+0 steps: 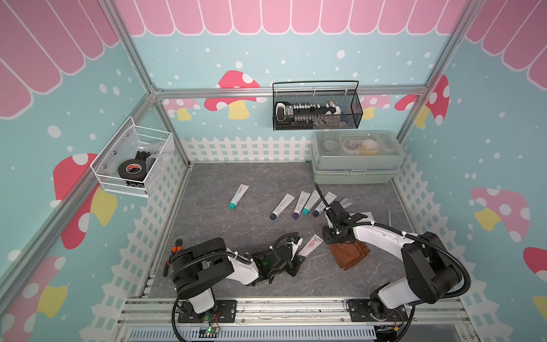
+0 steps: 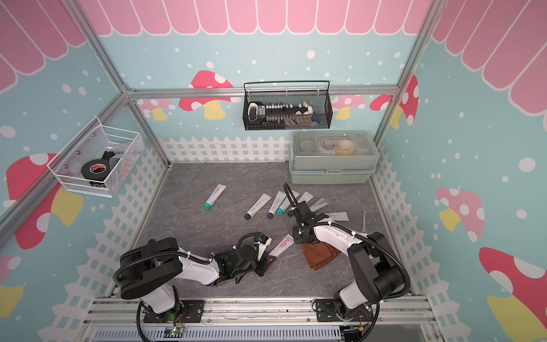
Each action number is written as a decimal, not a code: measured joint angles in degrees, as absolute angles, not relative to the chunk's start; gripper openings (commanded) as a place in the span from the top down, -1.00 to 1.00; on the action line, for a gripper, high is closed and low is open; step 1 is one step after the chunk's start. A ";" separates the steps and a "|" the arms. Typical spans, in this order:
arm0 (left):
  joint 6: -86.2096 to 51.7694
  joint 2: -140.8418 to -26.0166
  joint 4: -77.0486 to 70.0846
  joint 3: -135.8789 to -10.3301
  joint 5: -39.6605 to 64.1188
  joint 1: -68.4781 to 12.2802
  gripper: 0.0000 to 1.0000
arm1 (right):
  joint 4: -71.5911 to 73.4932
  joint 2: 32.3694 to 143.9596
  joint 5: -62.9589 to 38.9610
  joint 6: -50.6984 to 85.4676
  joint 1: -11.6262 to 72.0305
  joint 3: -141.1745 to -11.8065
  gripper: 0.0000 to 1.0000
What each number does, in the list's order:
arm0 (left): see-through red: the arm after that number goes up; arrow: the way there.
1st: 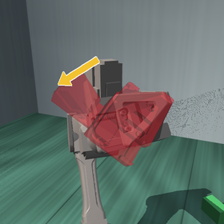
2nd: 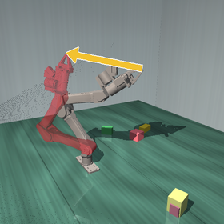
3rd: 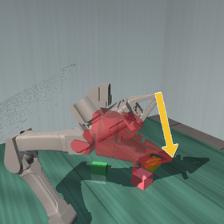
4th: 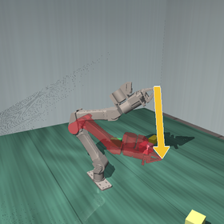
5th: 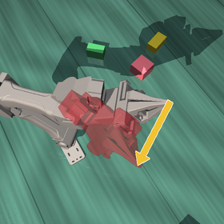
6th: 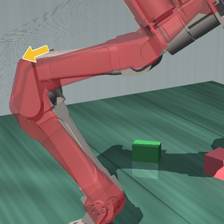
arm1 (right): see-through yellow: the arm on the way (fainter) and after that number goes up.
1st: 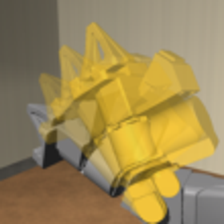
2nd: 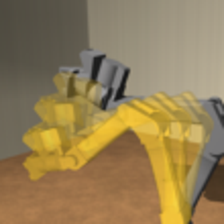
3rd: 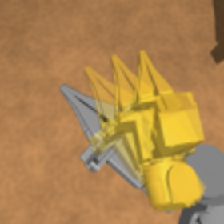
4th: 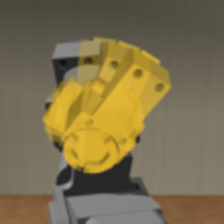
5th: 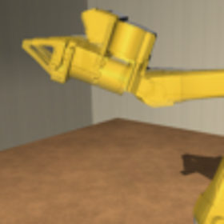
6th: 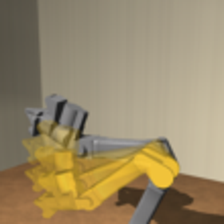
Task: Wipe the surface of the toothpaste tube
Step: Pick up the cleaning item at the center of the board, then wipe the dirt from the toothpaste tube.
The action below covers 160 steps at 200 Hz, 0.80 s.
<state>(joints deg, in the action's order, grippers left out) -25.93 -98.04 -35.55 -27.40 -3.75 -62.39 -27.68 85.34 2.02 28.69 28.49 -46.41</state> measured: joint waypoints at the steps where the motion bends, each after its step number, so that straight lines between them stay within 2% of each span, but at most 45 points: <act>1: -25.93 -98.06 -35.62 -27.40 -3.75 -62.39 0.46 | -27.70 85.25 1.98 28.73 28.49 -46.39 0.82; 51: -25.65 -99.83 -38.44 -27.64 -3.33 -63.05 0.48 | -27.29 78.24 -8.82 28.97 28.60 -44.38 0.82; 93: -25.23 -101.08 -37.63 -29.61 -2.81 -63.83 0.48 | -26.28 77.89 -16.25 29.39 30.00 -43.97 0.81; 130: -25.15 -101.19 -37.34 -29.85 -2.83 -63.90 0.48 | -24.77 83.83 -17.12 29.41 32.47 -44.42 0.84; 160: -25.54 -100.99 -37.32 -29.65 -3.03 -63.90 0.48 | -26.41 85.49 -13.78 29.41 33.52 -46.46 0.87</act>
